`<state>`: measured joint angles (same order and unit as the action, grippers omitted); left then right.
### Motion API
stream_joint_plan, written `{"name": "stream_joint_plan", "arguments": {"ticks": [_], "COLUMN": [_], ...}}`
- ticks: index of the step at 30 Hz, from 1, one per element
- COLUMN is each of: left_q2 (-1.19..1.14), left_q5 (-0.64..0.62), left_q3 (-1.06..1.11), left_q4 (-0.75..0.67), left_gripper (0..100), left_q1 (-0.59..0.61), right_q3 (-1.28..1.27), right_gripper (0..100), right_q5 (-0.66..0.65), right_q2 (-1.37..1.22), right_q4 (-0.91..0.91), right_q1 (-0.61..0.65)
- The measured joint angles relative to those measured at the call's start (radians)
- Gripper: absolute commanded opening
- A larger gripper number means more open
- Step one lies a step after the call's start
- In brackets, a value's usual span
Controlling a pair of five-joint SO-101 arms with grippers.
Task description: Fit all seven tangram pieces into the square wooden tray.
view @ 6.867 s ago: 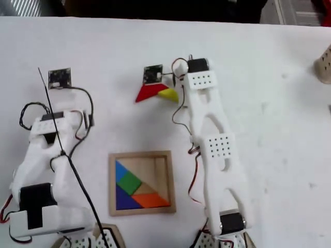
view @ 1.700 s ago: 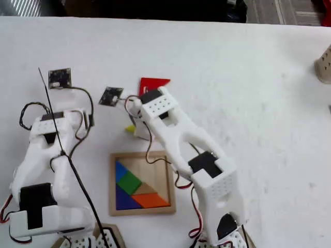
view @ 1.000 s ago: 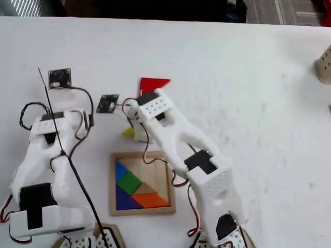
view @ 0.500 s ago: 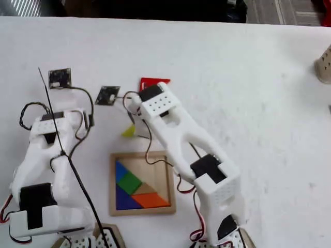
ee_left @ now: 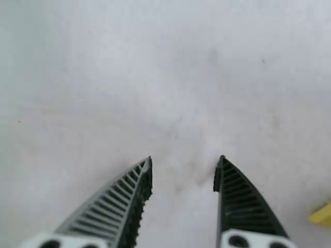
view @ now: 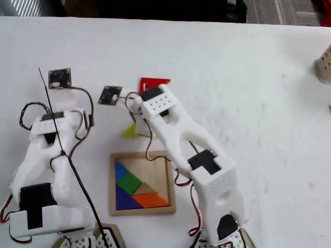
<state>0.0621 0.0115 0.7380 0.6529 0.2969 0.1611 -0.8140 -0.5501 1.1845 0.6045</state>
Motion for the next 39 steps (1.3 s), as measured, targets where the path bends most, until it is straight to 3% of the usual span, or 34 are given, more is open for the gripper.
{"name": "stream_joint_plan", "arguments": {"ticks": [4,11,19,22,27,30,36,39], "left_q2": [0.000,0.000,0.000,0.000,0.000,0.000,0.000,0.000], "left_q5": [0.000,0.000,0.000,0.000,0.000,0.000,0.000,0.000], "left_q3": [0.000,0.000,0.000,0.000,0.000,0.000,0.000,0.000], "left_q4": [0.000,0.000,0.000,0.000,0.000,0.000,0.000,0.000], "left_gripper": [20,20,20,20,20,20,20,20], "left_q1": [0.000,0.000,0.000,0.000,0.000,0.000,0.000,0.000], "right_q3": [0.021,0.041,0.026,0.026,0.028,0.038,0.038,0.035], "right_gripper": [37.2,37.2,36.5,27.0,1.0,5.0,1.7,5.0], "right_q5": [-0.006,-0.135,-0.161,-0.187,-0.199,-0.199,-0.199,-0.199], "right_q2": [-0.017,-0.031,-0.043,-0.044,-0.044,-0.046,-0.051,-0.051], "right_q4": [0.008,0.075,0.094,0.101,0.109,0.109,0.109,0.117], "right_q1": [0.000,0.020,0.037,0.035,0.038,0.037,0.035,0.035]}}
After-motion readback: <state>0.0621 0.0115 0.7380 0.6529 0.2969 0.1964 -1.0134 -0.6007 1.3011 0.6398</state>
